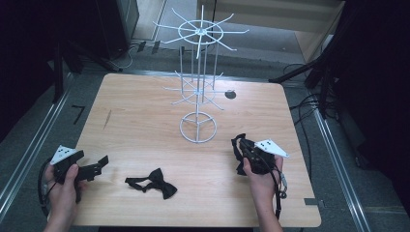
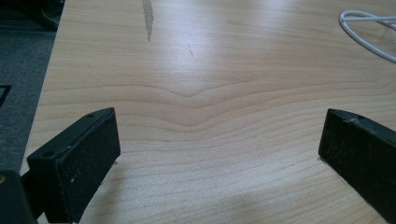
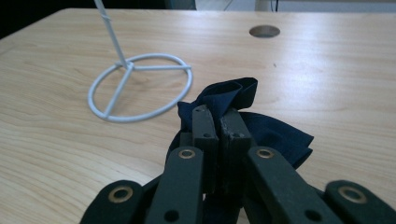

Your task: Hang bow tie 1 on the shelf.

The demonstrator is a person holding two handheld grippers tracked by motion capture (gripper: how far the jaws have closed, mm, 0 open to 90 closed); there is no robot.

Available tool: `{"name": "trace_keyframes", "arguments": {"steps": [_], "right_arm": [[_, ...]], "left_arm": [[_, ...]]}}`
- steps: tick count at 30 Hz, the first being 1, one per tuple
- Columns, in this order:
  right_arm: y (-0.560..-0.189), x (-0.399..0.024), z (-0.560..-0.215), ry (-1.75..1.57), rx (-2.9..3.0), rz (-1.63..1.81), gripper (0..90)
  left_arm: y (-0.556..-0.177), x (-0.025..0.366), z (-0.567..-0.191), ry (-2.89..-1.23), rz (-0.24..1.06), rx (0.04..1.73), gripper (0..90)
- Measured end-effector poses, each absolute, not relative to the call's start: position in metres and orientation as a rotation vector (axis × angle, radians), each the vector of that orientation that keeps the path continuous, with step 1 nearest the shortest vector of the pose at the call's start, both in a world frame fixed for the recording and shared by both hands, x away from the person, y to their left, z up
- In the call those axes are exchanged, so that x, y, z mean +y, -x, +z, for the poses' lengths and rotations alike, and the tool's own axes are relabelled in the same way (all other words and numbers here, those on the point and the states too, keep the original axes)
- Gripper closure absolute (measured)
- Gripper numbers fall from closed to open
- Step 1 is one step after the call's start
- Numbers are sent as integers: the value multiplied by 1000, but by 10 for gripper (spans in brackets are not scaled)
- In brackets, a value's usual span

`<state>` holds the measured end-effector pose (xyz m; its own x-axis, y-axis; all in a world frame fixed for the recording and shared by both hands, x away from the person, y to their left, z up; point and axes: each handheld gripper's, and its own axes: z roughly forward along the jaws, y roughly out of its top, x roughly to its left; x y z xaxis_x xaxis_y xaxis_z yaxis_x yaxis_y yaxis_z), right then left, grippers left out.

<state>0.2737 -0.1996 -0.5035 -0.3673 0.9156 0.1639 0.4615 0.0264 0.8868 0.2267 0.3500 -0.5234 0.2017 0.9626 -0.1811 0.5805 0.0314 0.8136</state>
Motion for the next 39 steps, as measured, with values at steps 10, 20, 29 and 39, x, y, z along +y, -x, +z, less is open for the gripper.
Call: {"name": "trace_keyframes", "arguments": {"steps": [10,20,29,39], "right_arm": [[-262,-193,-482,-1301,1829,1379,881],[-257,-181,-470,-1227,1821,1415,881],[-254,-173,-462,-1203,1822,1445,881],[-251,-166,-453,-1176,1820,1445,877]], "left_arm": [[-227,349,-523,-1652,584,1479,0],[-227,349,-524,-1653,582,1478,0],[-227,349,-524,-1655,583,1480,0],[-227,349,-523,-1664,578,1476,0]]}}
